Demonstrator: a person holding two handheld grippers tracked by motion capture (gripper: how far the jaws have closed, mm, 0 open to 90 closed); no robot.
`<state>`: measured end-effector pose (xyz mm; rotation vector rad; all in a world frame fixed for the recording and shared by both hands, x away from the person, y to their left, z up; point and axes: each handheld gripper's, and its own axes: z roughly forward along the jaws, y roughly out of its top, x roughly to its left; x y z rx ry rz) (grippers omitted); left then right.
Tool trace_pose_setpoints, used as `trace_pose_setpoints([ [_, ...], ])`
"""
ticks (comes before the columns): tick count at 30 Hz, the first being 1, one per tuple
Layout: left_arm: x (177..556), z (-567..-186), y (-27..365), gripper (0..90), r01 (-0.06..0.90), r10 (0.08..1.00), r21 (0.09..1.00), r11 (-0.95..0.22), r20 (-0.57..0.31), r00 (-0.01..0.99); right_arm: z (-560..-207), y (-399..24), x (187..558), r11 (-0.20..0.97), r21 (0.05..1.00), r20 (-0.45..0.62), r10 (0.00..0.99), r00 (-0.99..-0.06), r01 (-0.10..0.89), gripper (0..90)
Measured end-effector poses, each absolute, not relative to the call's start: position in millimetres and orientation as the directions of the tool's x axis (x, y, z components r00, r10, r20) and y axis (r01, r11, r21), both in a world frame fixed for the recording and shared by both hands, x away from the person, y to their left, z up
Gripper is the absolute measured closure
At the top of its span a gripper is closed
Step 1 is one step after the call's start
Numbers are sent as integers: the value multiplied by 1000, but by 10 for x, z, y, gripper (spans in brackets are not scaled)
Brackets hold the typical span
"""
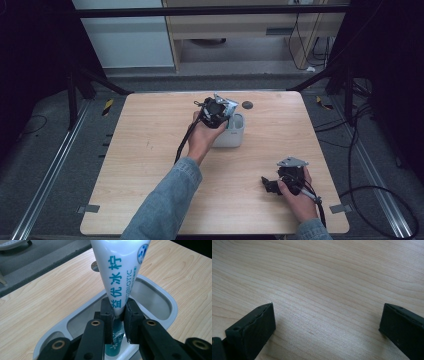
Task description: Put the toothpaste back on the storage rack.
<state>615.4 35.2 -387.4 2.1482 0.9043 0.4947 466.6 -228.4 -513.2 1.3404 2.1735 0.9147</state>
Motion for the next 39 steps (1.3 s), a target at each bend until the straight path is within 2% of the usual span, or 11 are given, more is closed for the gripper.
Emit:
trace_pose_setpoints([
  [39, 6243, -3869, 310, 773, 485, 744, 734, -476, 41, 667, -5131, -2285, 4666, 318, 721, -16, 896, -444, 616, 4],
])
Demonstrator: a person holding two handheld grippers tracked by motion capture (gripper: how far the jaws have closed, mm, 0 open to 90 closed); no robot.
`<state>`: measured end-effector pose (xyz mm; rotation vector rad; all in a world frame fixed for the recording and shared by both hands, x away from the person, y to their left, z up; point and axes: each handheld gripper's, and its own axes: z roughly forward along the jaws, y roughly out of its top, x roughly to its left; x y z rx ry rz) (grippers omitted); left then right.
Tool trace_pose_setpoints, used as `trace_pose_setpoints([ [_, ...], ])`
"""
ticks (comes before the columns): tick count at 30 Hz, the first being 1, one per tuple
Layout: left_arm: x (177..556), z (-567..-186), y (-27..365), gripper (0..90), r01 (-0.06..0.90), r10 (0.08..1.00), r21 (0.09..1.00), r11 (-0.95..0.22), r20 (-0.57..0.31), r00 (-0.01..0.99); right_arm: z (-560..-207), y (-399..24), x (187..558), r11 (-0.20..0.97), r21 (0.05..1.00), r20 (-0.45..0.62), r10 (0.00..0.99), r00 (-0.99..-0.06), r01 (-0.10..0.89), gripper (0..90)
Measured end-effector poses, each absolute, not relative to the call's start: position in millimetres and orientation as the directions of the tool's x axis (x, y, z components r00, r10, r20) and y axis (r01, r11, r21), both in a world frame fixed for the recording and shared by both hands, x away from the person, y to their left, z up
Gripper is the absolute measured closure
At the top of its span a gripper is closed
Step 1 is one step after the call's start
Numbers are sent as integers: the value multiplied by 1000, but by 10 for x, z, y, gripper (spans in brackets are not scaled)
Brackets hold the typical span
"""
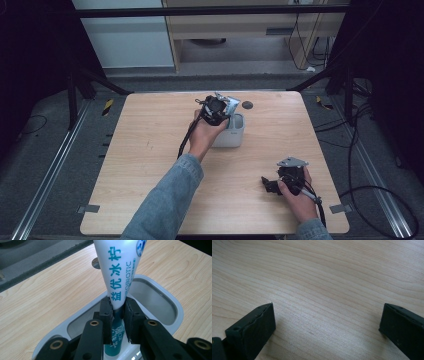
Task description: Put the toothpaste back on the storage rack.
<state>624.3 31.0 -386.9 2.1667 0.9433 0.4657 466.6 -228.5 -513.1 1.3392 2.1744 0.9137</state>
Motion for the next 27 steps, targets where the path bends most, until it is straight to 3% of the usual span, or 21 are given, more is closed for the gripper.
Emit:
trace_pose_setpoints([
  [27, 6188, -3836, 322, 735, 476, 741, 740, -476, 47, 669, -5131, -2285, 4666, 318, 721, -16, 896, -444, 616, 4],
])
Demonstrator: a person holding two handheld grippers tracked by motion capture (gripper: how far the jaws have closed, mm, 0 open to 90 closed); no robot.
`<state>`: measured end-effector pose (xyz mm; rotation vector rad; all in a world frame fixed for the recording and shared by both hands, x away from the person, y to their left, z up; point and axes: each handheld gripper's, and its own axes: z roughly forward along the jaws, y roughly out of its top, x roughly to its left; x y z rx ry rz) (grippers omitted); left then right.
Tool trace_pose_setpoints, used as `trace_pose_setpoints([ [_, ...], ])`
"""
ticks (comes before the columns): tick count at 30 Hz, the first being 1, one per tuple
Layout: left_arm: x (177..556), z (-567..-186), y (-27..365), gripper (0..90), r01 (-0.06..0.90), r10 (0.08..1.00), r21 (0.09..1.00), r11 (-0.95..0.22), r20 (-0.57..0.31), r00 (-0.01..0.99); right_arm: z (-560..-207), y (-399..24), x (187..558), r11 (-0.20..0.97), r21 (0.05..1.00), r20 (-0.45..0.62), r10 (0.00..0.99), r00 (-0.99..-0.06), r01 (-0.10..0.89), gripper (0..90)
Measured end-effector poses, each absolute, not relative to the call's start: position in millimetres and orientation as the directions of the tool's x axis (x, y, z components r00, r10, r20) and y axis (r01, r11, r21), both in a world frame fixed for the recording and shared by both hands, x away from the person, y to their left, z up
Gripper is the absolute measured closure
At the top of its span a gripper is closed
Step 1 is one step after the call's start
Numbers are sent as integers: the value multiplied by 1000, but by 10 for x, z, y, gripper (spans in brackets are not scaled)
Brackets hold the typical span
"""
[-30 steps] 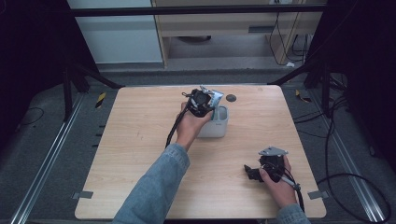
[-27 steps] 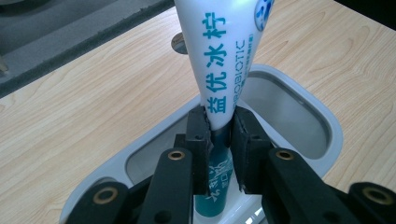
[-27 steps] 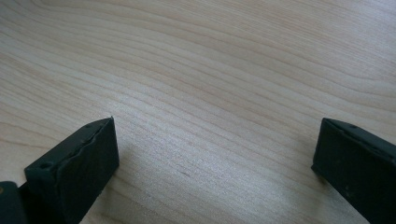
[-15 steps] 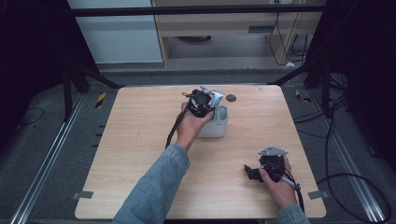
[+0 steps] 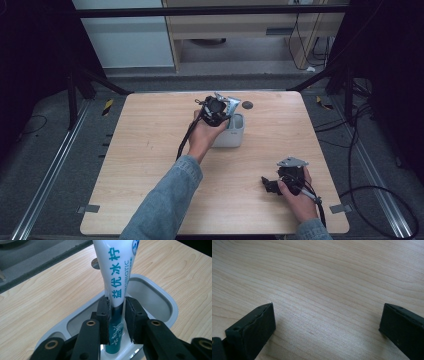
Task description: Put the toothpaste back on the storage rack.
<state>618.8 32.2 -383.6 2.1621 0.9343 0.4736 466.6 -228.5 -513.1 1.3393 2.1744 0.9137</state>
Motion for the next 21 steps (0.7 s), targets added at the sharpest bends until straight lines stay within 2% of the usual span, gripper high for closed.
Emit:
trace_pose_setpoints([
  [21, 6036, -3748, 293, 694, 436, 720, 749, -499, 78, 690, -5132, -2284, 4664, 317, 721, -16, 897, -442, 616, 4],
])
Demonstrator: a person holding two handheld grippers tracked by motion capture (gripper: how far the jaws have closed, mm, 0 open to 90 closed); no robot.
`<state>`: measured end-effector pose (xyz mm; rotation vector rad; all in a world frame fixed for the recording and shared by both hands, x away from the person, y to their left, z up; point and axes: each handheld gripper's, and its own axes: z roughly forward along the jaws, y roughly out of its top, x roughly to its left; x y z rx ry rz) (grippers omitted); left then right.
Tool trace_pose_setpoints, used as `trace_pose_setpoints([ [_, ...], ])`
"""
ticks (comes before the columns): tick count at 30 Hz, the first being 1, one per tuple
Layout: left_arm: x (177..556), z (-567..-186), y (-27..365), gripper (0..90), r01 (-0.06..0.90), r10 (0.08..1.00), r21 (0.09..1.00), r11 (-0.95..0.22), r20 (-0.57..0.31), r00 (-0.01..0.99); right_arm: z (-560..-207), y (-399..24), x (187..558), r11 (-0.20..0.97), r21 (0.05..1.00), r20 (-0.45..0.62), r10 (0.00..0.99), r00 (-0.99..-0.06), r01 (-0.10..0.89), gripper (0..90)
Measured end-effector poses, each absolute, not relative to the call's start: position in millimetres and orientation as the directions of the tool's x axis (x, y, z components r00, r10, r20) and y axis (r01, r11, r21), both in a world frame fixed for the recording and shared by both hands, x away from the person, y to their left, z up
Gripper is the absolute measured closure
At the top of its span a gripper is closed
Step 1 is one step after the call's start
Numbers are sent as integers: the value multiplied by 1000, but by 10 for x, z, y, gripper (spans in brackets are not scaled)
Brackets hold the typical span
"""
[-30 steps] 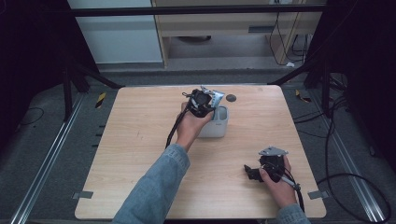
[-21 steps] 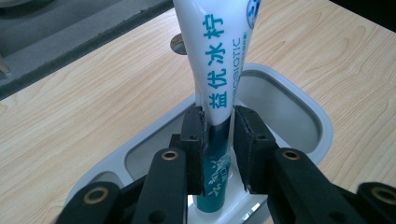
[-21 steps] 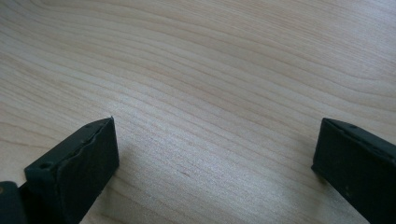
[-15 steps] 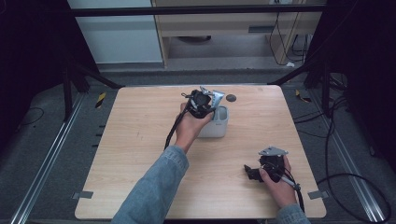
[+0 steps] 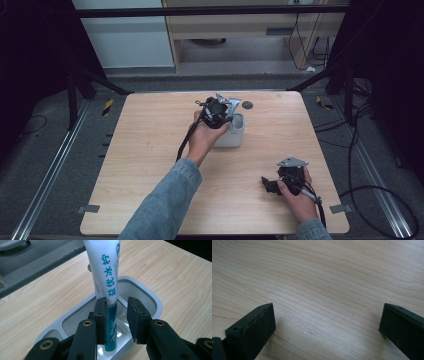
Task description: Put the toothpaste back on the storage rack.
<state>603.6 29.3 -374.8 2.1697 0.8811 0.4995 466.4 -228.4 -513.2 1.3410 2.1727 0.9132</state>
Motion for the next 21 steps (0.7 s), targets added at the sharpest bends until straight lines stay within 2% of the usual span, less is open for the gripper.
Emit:
trace_pose_setpoints([
  [9, 5907, -3680, 296, 641, 417, 706, 750, -513, 93, 702, -5132, -2284, 4664, 317, 721, -16, 897, -442, 616, 4],
  [21, 5625, -3638, 313, 431, 402, 697, 740, -540, 125, 706, -5130, -2281, 4665, 310, 721, -8, 898, -440, 620, 4],
])
